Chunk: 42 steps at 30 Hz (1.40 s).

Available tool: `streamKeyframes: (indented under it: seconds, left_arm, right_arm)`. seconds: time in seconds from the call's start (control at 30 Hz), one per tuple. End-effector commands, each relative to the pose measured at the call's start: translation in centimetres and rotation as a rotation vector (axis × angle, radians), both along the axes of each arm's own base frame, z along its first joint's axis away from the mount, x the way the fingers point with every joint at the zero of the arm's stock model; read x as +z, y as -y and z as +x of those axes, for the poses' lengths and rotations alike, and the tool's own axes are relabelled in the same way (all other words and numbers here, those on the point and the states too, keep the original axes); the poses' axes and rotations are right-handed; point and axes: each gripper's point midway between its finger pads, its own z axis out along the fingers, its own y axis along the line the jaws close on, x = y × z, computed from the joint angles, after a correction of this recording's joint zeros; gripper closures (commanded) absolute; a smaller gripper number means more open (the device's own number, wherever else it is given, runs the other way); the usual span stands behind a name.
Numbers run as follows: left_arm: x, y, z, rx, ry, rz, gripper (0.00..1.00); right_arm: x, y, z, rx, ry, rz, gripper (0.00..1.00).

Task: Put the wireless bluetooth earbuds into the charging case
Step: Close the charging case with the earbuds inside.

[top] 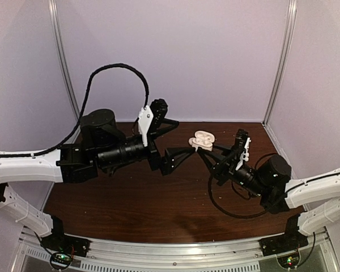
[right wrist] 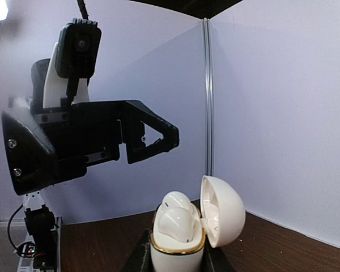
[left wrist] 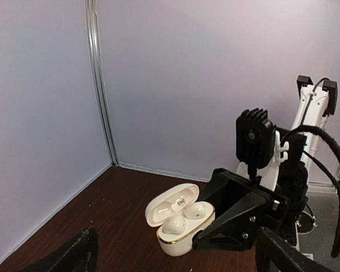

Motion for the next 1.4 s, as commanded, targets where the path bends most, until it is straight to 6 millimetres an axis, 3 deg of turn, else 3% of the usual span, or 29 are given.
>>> streamKeyframes:
  seconds: [0.0,0.2,0.43,0.73,1.07,1.37]
  left_arm:
    - [-2.2,-0.6,-1.6,-0.085,0.014,0.121,0.02]
    - [-3.4,-0.8,-3.9,-0.207,0.078,0.159,0.02]
    - [-4.0,0.4,-5.0,-0.269,0.09,0.15,0.02]
    - [-4.4,2.0,-6.6,-0.319,0.122,0.179,0.03]
    - [-4.1,2.1,-8.4,-0.321,0.212,0.183,0.08]
    - [-6.1,2.1,-7.4,-0.186,0.319,0.304,0.11]
  right_arm:
    - [-0.2,-0.8,-2.5,0.185,-0.03,-0.059,1.0]
    - [0.0,-1.2,-5.4,0.355,-0.049,-0.106,1.0]
    - [0.8,-1.6,-6.6,0.437,-0.054,-0.127,1.0]
    - [0.8,-1.7,-6.5,0.435,-0.063,-0.133,1.0]
    - [0.2,-1.5,-5.9,0.408,-0.104,-0.123,1.0]
    - [1.0,-1.1,-5.1,0.41,-0.186,-0.07,1.0]
